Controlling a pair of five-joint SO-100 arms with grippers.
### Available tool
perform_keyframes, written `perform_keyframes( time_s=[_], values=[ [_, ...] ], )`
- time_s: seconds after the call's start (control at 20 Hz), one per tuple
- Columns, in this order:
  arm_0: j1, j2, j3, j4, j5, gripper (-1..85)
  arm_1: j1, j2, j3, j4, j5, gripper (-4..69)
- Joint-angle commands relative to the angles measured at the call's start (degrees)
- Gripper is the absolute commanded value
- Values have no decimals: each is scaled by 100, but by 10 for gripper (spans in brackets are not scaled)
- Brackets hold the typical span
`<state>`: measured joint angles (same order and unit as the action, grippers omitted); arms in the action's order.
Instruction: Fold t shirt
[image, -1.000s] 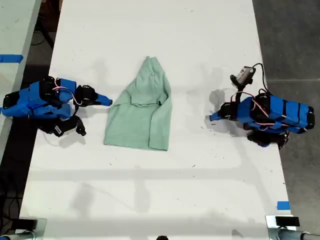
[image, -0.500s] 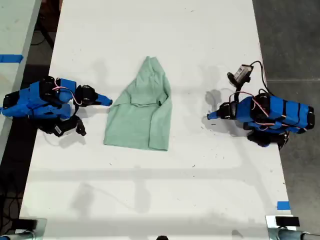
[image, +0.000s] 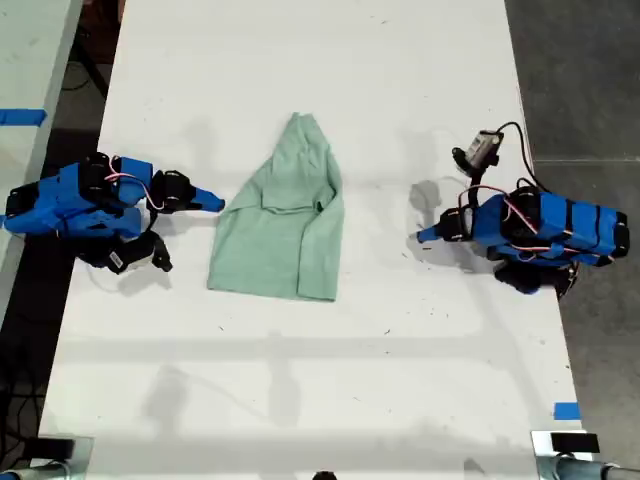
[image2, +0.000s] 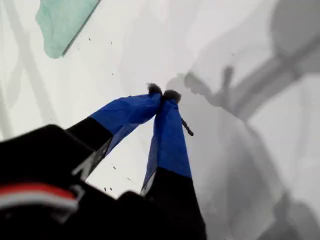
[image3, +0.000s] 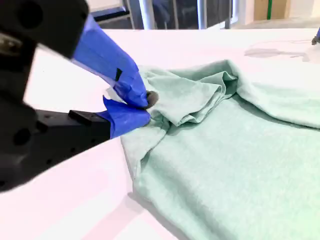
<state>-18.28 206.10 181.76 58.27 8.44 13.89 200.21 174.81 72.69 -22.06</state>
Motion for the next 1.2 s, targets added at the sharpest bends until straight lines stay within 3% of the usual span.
perform_keyframes(
  time_s=[0.0,0.7,1.15],
  values=[
    [-70,35,18,-18,-62,-1,-62,62,158,70,-35,10],
    [-62,35,18,-18,-62,-1,-53,62,185,97,88,10],
    [-44,35,18,-18,-53,-1,132,62,272,255,756,11]
  ],
)
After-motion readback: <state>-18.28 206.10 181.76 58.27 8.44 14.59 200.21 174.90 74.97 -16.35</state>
